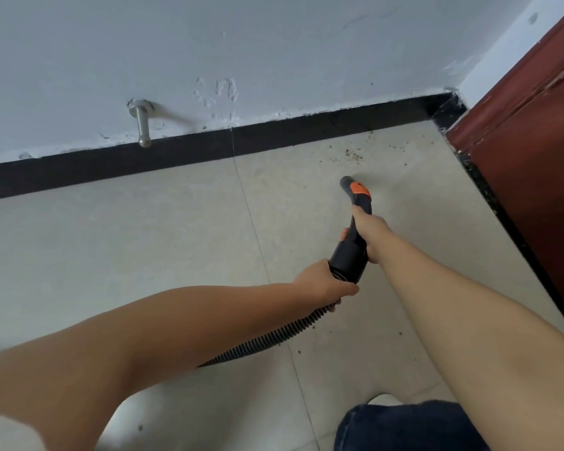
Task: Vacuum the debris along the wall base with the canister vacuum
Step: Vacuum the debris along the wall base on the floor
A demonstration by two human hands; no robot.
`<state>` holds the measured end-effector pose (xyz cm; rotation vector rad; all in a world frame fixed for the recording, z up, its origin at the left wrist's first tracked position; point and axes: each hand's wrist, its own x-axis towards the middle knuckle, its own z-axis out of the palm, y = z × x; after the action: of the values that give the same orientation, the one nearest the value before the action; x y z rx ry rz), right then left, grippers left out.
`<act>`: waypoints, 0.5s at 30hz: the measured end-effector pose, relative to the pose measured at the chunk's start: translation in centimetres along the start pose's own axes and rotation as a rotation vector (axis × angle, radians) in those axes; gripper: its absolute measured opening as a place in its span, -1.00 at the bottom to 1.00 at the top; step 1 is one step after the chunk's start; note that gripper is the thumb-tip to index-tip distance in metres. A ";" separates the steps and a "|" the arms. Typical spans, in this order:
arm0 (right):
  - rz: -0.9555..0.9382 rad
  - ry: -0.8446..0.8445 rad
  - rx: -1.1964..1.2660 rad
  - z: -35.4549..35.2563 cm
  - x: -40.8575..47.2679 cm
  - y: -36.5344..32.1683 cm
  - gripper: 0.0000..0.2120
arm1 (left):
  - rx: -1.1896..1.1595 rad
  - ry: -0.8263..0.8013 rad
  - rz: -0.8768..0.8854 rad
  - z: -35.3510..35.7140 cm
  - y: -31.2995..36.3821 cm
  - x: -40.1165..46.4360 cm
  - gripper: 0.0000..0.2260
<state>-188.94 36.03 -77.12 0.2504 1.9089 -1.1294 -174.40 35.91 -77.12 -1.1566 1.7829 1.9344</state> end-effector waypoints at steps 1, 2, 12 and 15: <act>-0.001 -0.011 -0.011 0.2 0.3 -0.3 -0.73 | -0.009 0.016 -0.003 0.0 0.0 0.3 -0.69; 0.000 -0.024 -0.027 0.5 0.6 -0.7 -0.73 | -0.019 0.033 -0.003 0.0 0.2 0.6 -0.69; 0.013 -0.141 -0.201 2.5 2.4 -6.6 -0.69 | -0.128 0.151 0.034 -1.4 4.0 3.1 -0.77; 0.020 -0.146 -0.177 2.8 2.8 -7.4 -0.67 | -0.114 0.192 0.034 -1.7 4.6 3.7 -0.74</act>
<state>-193.11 28.95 -75.34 0.0863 1.8582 -0.9330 -179.27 32.26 -76.29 -1.4012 1.8160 2.0289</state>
